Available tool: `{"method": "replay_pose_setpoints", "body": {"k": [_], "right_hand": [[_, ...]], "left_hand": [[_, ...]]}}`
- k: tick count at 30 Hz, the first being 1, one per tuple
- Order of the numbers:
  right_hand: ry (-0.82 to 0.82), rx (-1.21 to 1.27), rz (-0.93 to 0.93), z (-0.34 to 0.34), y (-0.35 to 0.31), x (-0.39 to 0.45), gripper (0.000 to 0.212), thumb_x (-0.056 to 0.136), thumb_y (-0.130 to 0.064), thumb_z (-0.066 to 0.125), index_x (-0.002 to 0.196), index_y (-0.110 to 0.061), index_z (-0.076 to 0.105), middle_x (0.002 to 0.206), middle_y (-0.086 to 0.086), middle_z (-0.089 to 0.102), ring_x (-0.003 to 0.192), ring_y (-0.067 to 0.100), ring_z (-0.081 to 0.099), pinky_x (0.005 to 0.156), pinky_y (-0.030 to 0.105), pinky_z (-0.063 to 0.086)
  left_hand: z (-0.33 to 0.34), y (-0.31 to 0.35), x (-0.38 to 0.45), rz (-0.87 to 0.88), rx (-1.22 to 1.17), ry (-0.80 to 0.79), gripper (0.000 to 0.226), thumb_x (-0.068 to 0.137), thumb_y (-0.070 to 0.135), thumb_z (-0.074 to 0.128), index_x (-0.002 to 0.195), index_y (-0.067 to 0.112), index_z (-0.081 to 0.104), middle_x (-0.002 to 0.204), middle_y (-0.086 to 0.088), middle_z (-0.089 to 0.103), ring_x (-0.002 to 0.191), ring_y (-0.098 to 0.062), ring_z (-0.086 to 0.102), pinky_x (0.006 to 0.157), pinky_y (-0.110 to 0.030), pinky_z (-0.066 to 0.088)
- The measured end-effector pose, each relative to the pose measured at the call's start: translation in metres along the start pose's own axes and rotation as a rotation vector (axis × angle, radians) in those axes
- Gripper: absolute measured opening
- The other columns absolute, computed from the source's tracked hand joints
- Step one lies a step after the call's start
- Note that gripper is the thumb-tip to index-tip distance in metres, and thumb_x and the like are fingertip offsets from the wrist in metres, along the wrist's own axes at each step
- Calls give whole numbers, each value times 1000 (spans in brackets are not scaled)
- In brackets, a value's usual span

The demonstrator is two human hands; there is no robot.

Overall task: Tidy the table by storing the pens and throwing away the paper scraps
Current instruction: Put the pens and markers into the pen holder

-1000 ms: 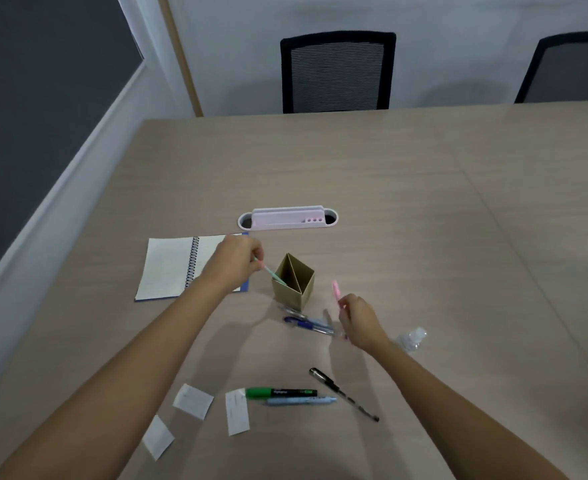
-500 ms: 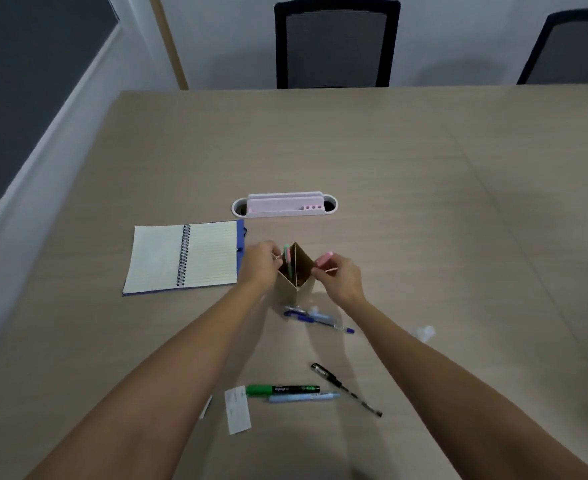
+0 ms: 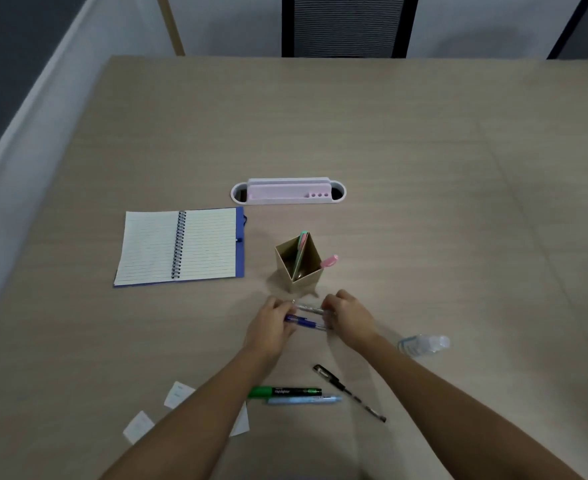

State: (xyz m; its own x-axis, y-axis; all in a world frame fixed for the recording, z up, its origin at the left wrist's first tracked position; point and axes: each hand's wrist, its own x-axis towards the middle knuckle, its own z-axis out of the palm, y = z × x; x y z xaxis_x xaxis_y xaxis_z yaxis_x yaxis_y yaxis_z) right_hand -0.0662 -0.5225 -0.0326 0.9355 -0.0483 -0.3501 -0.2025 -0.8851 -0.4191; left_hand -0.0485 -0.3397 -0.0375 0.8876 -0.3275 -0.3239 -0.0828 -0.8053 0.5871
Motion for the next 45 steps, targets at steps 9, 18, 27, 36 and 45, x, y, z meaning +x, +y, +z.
{"method": "replay_pose_setpoints", "body": {"k": [9,18,27,36,45], "right_hand": [[293,308,292,-18,25,-21,11,90,-4,47,100,-4,43,96,18,59,81,33,57,61,34,39],[612,1232,118,-96,-45,-17,22,98,-28,44,102,-7,49,91,12,67,75,26,73,71,35,62],[425,779,127,-85,-69,1,10,83,-9,64,74,-5,60,69,-5,62,69,25,72,77,49,58],[419,618,85,-76,-44,-24,32,85,-8,61,116,-15,56,103,7,61,77,23,68,74,37,57],[-271,97,26,5,4,-83,31,72,-30,77,94,-11,64,83,2,61,81,24,59,68,28,44]], "left_hand": [[-35,-1,-14,75,-80,-50,4,82,25,63,81,28,61,85,2,65,78,-13,60,73,-35,53],[-169,22,-50,263,-219,613,4,84,16,68,86,14,70,81,0,65,69,-11,59,63,-18,47],[-150,61,20,237,171,316,13,83,9,64,94,5,70,101,-14,64,95,-31,59,80,-34,45],[-110,51,-2,183,-52,367,35,78,-1,56,111,12,55,112,-9,56,88,-27,57,79,-39,51],[-24,-32,-79,70,218,-353,21,68,10,67,84,24,67,93,3,47,86,-16,53,76,-31,48]]}}
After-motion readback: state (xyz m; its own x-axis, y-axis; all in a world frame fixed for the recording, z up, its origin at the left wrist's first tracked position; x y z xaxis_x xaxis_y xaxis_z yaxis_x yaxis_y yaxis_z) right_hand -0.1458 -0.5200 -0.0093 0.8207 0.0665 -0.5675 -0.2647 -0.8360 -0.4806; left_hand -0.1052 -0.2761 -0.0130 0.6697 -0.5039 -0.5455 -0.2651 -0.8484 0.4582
